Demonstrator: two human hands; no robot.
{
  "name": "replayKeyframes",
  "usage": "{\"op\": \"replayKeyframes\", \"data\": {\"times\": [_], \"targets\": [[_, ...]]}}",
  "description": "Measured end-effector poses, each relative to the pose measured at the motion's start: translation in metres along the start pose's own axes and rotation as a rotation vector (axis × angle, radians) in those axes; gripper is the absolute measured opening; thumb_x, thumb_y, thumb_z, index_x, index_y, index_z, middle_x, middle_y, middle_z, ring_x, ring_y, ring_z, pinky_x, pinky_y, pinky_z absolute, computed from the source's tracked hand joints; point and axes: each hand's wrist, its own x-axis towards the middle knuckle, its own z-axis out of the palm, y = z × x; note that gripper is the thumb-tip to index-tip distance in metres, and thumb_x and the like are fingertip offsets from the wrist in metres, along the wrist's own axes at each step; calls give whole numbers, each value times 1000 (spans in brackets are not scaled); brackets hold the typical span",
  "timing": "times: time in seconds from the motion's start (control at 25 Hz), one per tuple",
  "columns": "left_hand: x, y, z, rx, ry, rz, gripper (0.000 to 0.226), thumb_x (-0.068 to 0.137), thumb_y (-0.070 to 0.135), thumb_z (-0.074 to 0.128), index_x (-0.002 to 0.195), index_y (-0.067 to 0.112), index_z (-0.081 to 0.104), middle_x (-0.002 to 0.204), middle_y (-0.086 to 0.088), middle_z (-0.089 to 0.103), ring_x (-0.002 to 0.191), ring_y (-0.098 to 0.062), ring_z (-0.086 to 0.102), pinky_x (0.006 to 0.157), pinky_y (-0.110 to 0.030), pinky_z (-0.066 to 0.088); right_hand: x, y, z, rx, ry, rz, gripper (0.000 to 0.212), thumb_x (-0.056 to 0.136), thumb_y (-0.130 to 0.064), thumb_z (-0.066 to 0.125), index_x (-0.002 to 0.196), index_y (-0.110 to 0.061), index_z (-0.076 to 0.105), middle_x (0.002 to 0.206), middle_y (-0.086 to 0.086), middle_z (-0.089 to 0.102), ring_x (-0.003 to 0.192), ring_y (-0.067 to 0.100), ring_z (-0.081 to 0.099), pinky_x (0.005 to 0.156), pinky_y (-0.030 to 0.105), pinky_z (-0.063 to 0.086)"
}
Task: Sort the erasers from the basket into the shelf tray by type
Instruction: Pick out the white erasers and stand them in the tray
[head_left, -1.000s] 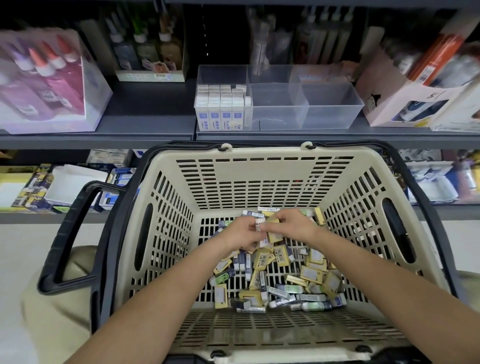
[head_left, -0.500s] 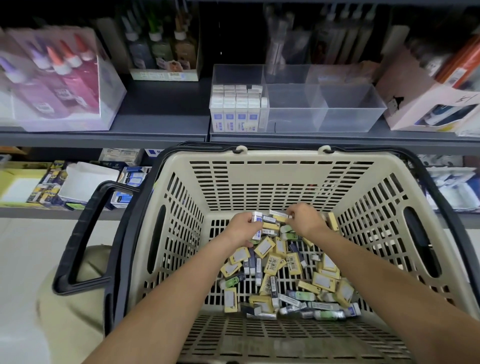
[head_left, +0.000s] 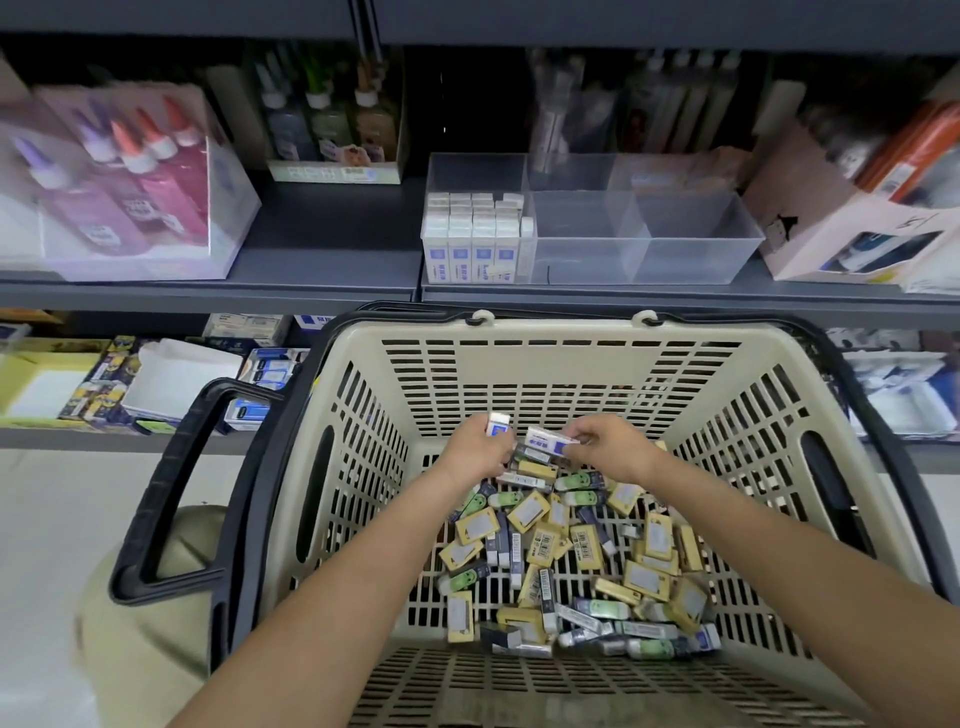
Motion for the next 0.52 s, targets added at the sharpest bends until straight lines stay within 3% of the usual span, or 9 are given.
{"op": "replayKeyframes", "data": {"times": [0.12,0.2,0.32,0.44,0.52], "targets": [[-6,9,2,-71,-37,24,14,96,22,50,93,11,59,77,1,61,66,-7,56,58,-21,46,-17,-18,-14,229,-86,-54,16,88,-8,60,102,-12,65,83,5,68,66,9,61,58,15,48],[-10,16,1,-116,-85,56,20,95,24,52,101,7,61,78,0,63,63,-7,57,53,-18,45,-26,-29,-21,256,-74,-115,18,87,-7,60,103,-15,62,72,-3,66,63,8,61,54,15,45],[-15,32,-6,-171,-98,129,14,93,20,56,98,9,62,78,1,65,64,-6,57,55,-20,47,-38,-44,-33,393,-8,-139,21,85,-6,63,104,-13,60,70,-4,66,58,6,62,50,19,45],[-20,50,-14,-199,-96,184,9,92,19,58,96,13,62,81,0,67,67,-6,59,55,-20,47,-48,-57,-43,489,71,-189,28,82,-4,65,109,-11,60,77,4,68,62,7,65,60,16,51],[-24,64,-19,-193,-83,238,5,92,19,57,93,15,61,82,0,68,65,-6,60,55,-20,48,-52,-68,-53,477,158,-277,32,80,-3,67,105,-21,61,80,4,68,67,11,65,69,20,53]]}}
